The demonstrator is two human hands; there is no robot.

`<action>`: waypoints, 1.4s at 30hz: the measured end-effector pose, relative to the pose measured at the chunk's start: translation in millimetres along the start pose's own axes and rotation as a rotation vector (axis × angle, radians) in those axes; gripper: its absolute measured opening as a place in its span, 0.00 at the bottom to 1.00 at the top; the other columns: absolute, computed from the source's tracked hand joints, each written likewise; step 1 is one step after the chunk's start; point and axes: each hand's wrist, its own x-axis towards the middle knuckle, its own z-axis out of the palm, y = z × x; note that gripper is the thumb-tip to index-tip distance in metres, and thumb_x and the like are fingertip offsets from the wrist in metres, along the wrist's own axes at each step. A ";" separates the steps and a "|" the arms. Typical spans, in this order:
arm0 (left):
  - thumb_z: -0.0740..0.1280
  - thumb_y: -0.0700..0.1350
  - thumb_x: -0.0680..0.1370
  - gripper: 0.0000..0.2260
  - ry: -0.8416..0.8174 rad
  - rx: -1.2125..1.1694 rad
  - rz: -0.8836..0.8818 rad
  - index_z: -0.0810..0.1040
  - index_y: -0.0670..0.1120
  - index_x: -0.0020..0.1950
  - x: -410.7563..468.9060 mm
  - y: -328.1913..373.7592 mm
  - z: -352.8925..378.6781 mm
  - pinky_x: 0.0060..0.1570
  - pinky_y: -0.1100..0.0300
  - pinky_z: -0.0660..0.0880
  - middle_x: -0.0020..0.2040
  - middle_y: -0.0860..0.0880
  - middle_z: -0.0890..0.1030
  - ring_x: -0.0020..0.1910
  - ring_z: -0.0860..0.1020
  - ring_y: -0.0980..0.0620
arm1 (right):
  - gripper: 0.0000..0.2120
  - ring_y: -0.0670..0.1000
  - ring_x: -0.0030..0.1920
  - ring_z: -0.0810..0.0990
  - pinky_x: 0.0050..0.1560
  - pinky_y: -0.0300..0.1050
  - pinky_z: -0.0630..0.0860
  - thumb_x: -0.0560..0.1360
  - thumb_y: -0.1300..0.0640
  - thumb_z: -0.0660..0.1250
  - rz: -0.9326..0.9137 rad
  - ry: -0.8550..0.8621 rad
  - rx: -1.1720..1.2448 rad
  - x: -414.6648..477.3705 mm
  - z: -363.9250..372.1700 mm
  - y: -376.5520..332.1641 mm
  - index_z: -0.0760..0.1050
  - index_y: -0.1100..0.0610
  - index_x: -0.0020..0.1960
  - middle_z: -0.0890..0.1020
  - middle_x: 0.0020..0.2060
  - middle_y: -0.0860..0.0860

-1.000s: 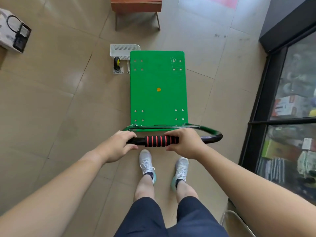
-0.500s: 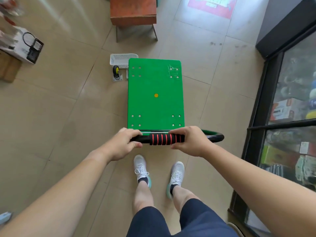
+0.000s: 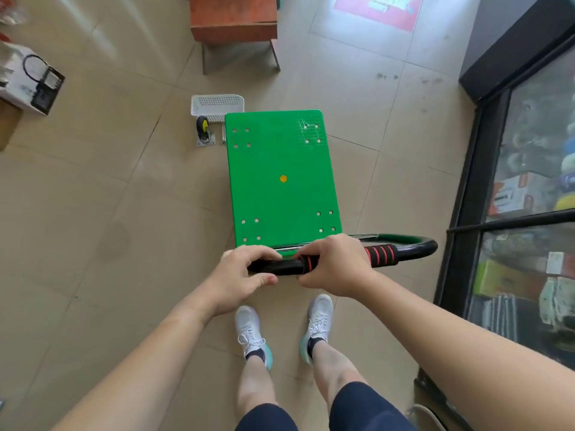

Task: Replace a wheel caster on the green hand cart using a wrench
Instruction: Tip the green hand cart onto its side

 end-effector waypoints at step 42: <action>0.70 0.45 0.81 0.16 -0.203 -0.150 0.167 0.78 0.51 0.68 76.6 -34.3 122.5 0.71 0.50 0.65 0.61 0.52 0.77 0.64 0.70 0.51 | 0.11 0.54 0.39 0.80 0.36 0.44 0.77 0.73 0.52 0.66 0.194 -0.263 -0.339 -5.6 -0.3 17.9 0.80 0.49 0.54 0.81 0.42 0.50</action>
